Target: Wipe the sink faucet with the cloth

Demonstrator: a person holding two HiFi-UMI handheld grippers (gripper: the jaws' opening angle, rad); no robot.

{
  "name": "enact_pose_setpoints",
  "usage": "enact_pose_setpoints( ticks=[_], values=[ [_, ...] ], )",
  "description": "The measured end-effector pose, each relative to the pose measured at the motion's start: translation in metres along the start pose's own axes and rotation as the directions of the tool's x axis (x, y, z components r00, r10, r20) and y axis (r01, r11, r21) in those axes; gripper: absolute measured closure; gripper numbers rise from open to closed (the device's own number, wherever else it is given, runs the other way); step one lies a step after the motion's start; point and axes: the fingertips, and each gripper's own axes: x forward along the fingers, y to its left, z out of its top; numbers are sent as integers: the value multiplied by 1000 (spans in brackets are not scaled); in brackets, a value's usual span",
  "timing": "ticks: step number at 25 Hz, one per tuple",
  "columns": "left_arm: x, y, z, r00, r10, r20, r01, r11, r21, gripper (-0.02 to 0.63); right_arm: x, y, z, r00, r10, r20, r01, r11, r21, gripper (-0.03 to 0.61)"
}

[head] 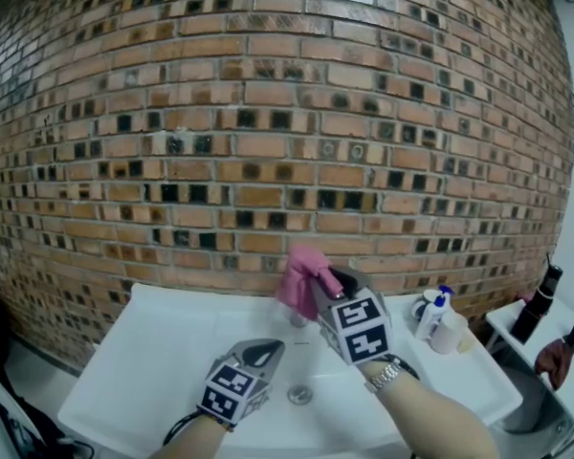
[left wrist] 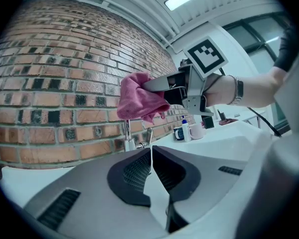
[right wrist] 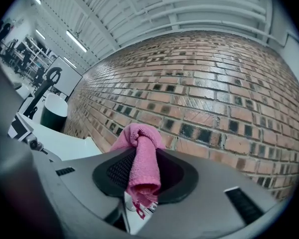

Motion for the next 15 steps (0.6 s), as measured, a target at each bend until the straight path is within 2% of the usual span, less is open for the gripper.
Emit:
enact_pose_setpoints(
  ticks=[6,15],
  values=[
    [0,1,1,1000,3,7,-3,1000,2,597,6,-19,-11,999,-36,-29,39,995,88,465],
    [0,0,2,1000,-1,2,1,1000,-5,597,19,-27,-24,998,-31,-48,39,981,191,465]
  ],
)
